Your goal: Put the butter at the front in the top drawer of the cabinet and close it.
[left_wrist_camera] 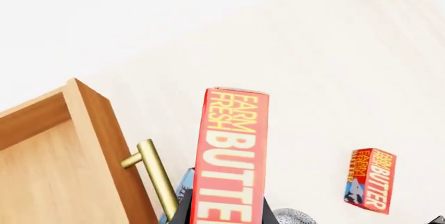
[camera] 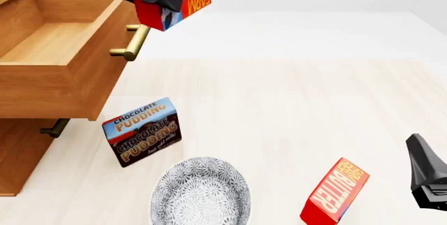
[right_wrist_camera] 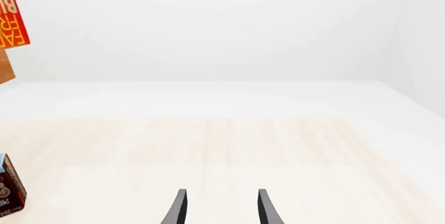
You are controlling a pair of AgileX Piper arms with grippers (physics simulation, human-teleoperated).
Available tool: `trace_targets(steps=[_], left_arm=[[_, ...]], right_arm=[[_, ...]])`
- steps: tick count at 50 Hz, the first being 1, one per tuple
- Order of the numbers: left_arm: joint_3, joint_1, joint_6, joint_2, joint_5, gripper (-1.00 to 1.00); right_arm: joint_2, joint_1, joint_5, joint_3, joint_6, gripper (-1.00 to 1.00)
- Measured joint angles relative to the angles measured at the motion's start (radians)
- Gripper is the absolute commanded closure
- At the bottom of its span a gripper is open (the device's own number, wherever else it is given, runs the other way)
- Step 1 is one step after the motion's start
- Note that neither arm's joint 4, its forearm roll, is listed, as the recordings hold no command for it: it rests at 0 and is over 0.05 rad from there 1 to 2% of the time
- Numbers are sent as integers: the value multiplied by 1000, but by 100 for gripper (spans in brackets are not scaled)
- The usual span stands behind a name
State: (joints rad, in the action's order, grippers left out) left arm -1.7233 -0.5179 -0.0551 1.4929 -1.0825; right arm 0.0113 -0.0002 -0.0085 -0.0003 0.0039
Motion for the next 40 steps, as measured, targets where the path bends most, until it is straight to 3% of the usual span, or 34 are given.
trace_targets(steps=[23, 40], left_arm=[[-17, 137, 31, -107, -87, 100], [31, 237, 31, -195, -116, 100]], right_arm=[[0, 0, 0, 0, 0, -100], [0, 0, 0, 0, 0, -100]])
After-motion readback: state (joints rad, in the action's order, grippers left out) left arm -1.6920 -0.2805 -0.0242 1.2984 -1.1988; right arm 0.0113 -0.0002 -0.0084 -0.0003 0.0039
